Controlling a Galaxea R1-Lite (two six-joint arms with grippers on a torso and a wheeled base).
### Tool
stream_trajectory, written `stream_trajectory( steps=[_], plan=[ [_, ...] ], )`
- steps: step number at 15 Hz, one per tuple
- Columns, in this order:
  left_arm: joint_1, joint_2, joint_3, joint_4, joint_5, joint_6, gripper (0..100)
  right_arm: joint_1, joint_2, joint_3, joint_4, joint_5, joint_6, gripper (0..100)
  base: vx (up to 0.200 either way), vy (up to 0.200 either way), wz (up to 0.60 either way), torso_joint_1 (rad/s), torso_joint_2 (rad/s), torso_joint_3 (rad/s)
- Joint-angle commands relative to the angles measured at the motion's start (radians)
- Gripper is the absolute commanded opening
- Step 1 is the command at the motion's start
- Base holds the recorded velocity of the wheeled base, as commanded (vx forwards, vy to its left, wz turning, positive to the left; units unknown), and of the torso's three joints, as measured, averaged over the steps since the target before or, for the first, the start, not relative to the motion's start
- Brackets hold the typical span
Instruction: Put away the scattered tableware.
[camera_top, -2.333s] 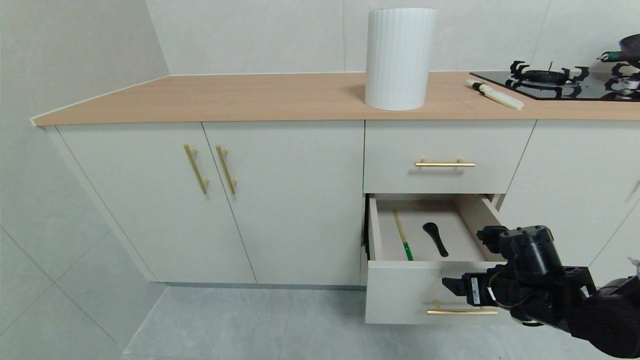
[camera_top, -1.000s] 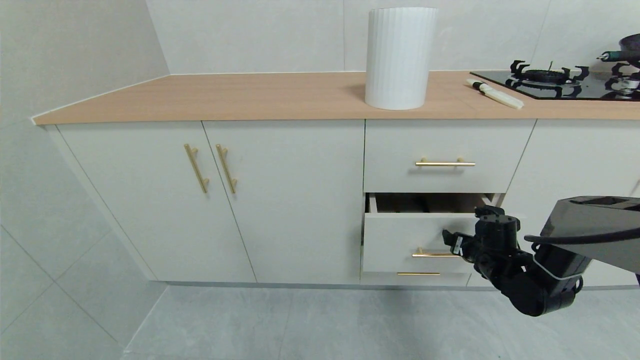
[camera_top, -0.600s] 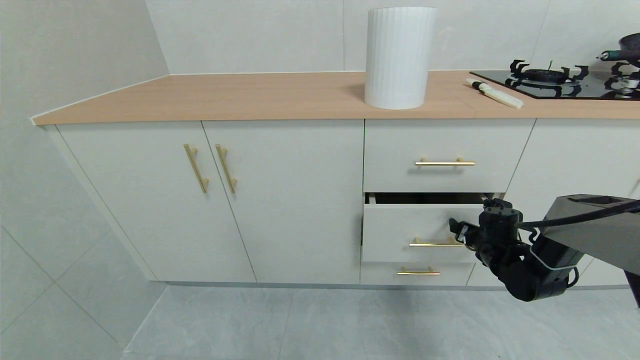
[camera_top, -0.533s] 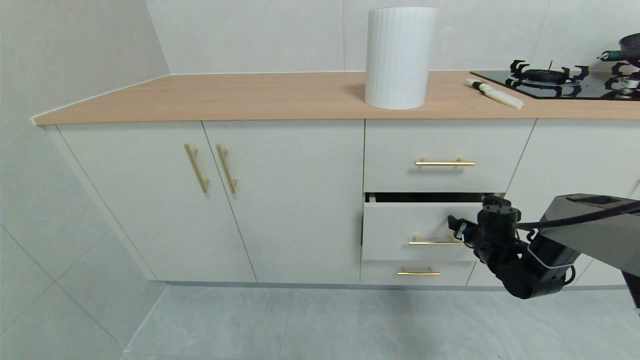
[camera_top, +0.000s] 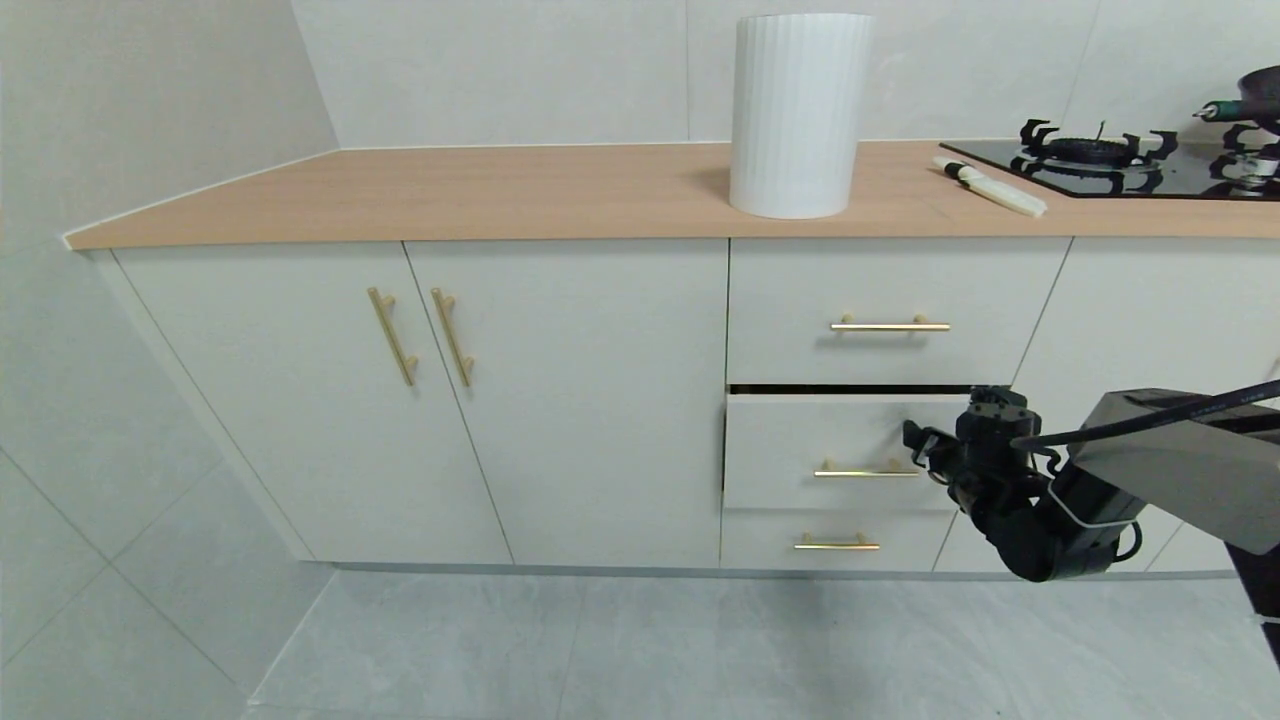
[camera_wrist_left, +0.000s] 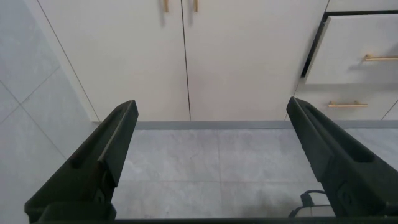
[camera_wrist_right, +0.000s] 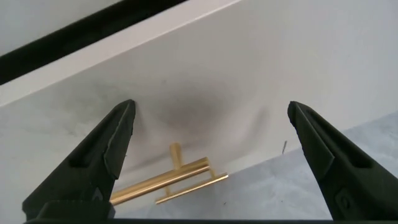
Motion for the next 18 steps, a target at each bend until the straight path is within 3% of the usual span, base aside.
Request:
stream_trajectory(
  steps=[1, 18],
  plan=[
    [0.0, 0.0, 0.0, 0.0, 0.0, 0.0, 100, -0.006, 0.013, -0.047, 0.036, -0.019, 0.0, 100, 0.0, 0.0, 0.0, 0.0, 0.0, 0.0],
    [0.0, 0.0, 0.0, 0.0, 0.0, 0.0, 100, -0.075, 0.075, -0.199, 0.082, -0.088, 0.008, 100, 0.0, 0.0, 0.0, 0.0, 0.0, 0.0]
  ],
)
